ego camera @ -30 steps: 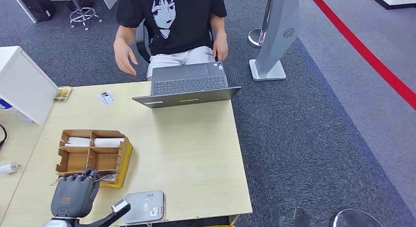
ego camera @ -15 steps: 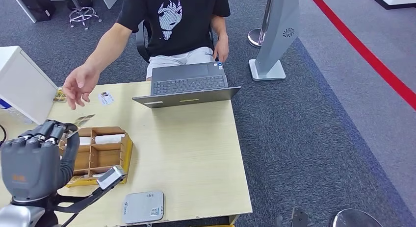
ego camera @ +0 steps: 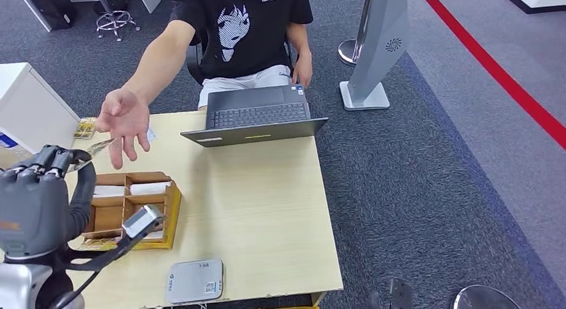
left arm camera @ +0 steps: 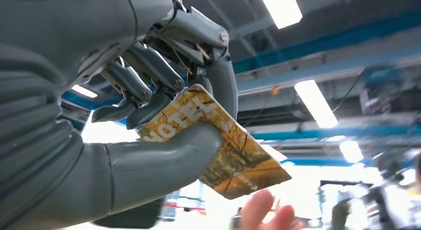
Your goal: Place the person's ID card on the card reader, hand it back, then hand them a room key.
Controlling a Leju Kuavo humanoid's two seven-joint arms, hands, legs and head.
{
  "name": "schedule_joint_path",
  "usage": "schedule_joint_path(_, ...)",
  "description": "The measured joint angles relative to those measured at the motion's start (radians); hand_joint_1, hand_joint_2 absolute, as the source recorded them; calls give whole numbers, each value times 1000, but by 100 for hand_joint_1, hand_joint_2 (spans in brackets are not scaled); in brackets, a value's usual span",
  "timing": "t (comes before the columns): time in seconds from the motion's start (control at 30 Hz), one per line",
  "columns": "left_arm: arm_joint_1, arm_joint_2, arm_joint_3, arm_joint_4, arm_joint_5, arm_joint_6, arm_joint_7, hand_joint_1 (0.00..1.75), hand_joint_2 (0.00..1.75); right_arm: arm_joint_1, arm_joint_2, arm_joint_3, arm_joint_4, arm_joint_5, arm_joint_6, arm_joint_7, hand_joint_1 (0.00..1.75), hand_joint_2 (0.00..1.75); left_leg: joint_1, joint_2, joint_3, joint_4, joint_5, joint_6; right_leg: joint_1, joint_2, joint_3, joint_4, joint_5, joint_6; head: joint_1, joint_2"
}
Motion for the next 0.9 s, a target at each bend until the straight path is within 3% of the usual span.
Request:
schedule_joint_path(0.2, -75, 58, 175, 208, 0, 47, -2, 175, 175, -17, 4, 14, 7, 35, 0, 11, 0, 175, 0, 0, 0, 0, 2, -2, 0, 1, -1, 1, 1, -1, -1, 0)
schedule_joint_path(0.33, -77, 88, 208, 274, 0, 65, 38, 175, 175, -20, 8, 18, 10, 41, -1, 11, 0, 175, 0, 0, -1, 0, 1, -2, 1, 1, -1, 1, 1, 0, -1, 0)
schedule_joint_path(0.37, -77, 94, 208, 283, 0, 69, 47, 166, 175, -21, 9, 19, 11, 42, -1, 11, 0, 175, 0, 0, -1, 0, 1, -2, 1, 1, -1, 1, 1, 0, -1, 0)
schedule_joint_path(0.47, -74, 103, 209, 298, 0, 82, 60, 40, 175, -22, 11, 22, 12, 45, -1, 11, 0, 175, 0, 0, -2, 0, 1, -2, 1, 0, -1, 0, 1, 0, -1, 0)
schedule_joint_path(0.5, -73, 103, 209, 299, 0, 86, 59, 5, 175, -22, 11, 22, 13, 45, -1, 11, 0, 175, 0, -1, -2, 0, 1, -2, 1, 0, -1, 0, 1, 0, -1, 0)
schedule_joint_path(0.9, -54, 102, 216, 293, 0, 114, 41, 0, 175, -23, 13, 22, 17, 48, 0, 11, 0, 175, 0, -1, -2, 0, 1, -2, 1, 0, -1, 0, 1, 0, -1, 0)
